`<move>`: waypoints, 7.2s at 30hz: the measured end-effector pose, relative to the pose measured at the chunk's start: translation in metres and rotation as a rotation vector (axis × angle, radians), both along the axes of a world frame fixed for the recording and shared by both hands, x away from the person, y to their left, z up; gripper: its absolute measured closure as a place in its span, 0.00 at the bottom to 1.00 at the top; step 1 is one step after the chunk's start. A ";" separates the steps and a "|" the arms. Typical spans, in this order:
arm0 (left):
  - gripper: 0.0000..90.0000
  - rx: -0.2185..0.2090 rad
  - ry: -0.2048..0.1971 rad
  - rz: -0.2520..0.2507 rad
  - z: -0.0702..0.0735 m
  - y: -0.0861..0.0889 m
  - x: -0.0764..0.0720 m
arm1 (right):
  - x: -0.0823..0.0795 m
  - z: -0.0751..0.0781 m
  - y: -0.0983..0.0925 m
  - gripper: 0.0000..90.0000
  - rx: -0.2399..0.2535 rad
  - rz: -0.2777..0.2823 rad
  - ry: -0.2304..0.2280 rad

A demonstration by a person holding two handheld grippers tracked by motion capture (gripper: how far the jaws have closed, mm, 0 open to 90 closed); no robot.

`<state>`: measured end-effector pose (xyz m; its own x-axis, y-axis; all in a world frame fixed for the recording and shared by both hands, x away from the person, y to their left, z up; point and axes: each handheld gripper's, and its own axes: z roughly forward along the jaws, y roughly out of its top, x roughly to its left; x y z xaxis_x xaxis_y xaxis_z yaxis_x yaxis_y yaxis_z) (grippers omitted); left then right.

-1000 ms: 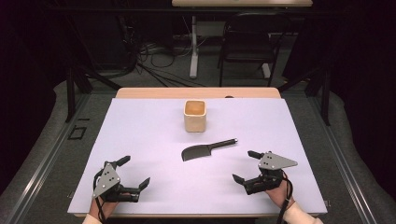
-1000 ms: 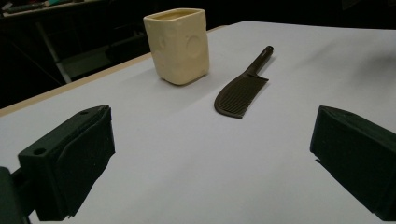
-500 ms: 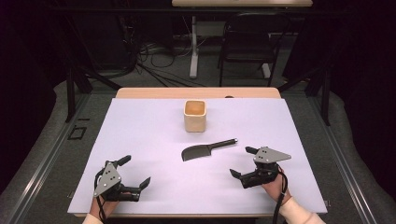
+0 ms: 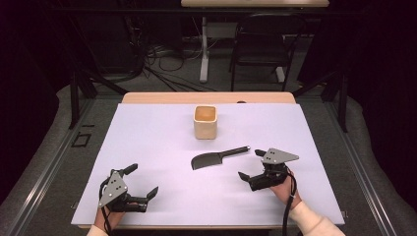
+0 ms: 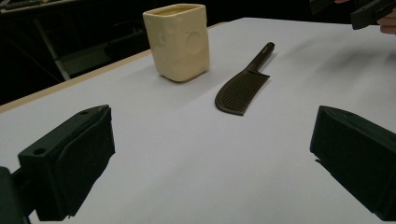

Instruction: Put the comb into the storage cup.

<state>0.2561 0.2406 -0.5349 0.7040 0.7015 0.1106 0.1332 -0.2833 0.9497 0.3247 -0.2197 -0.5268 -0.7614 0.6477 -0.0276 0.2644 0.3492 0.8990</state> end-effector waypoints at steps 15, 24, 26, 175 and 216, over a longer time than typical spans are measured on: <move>0.00 0.001 0.000 0.001 0.000 0.000 0.000 | 0.018 -0.001 0.002 0.00 -0.006 -0.017 0.010; 0.00 0.004 0.000 -0.001 0.000 0.000 0.000 | 0.029 -0.003 0.004 0.00 -0.022 -0.033 0.010; 0.00 0.003 -0.001 0.000 0.000 0.000 0.000 | 0.033 -0.005 0.004 0.00 -0.023 -0.039 0.015; 0.00 0.003 -0.004 -0.001 0.001 0.002 0.000 | 0.081 -0.019 0.008 0.82 -0.329 -0.063 0.234; 0.00 0.005 -0.001 -0.004 0.000 0.001 0.000 | 0.071 0.016 0.019 0.03 -0.336 0.013 0.253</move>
<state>0.2565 0.2413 -0.5346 0.7069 0.6980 0.1146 0.1313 -0.2887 0.9484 0.3962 -0.2006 -0.5105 -0.7794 0.6248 -0.0468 0.4557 0.6166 0.6420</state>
